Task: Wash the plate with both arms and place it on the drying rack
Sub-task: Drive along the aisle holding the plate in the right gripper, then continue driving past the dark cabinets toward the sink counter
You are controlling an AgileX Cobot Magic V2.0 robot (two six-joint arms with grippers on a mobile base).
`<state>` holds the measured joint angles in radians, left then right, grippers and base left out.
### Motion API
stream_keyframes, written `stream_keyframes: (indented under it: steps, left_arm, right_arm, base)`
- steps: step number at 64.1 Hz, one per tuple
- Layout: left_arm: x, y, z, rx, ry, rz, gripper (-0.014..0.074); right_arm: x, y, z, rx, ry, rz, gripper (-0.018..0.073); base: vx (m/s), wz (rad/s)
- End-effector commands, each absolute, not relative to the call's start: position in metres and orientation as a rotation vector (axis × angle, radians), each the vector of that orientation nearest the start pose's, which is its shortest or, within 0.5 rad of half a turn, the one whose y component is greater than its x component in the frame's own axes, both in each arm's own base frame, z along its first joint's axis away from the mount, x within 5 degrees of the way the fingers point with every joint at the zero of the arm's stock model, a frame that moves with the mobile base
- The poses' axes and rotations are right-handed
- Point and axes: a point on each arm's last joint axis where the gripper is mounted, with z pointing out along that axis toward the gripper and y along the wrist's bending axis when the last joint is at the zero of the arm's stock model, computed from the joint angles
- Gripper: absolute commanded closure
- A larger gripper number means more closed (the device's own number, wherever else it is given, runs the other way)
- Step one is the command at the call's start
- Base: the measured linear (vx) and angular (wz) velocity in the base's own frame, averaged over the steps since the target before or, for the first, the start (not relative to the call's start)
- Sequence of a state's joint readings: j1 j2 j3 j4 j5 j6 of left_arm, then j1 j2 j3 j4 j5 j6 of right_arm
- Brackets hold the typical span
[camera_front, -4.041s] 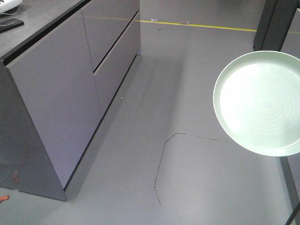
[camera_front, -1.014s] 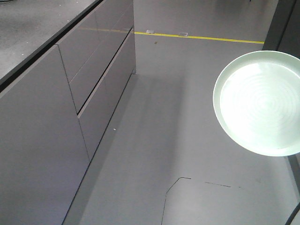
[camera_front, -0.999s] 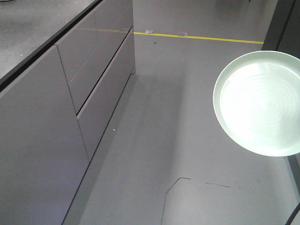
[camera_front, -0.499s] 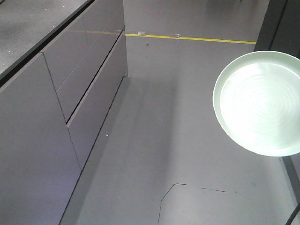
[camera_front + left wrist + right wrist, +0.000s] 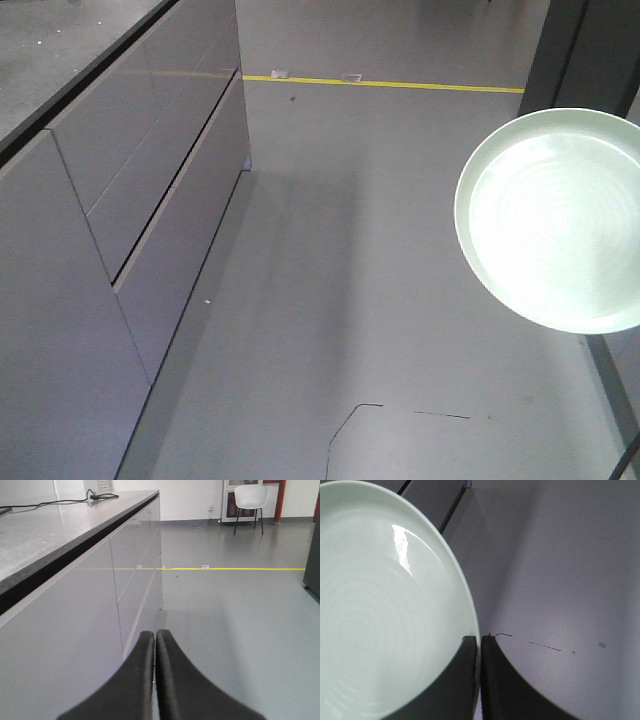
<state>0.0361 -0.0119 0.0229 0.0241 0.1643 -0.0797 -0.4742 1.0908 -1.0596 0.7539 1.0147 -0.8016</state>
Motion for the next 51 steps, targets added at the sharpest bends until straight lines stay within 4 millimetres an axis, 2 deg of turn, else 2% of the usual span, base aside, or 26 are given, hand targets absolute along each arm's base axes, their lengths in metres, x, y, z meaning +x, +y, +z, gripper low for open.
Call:
stream_keyframes:
  steps: [1, 51]
  left_arm:
    - [0.0563, 0.0018, 0.1907, -0.072, 1.594, -0.024, 0.0603]
    - [0.0563, 0.0018, 0.1907, -0.072, 1.594, -0.024, 0.0603]
  right_arm:
    - [0.2040, -0.0450, 0.3889, -0.117, 2.128, 0.286, 0.0566]
    - [0.2040, -0.0450, 0.3889, -0.117, 2.128, 0.286, 0.0566]
  base:
    - [0.10, -0.12]
    - [0.13, -0.09]
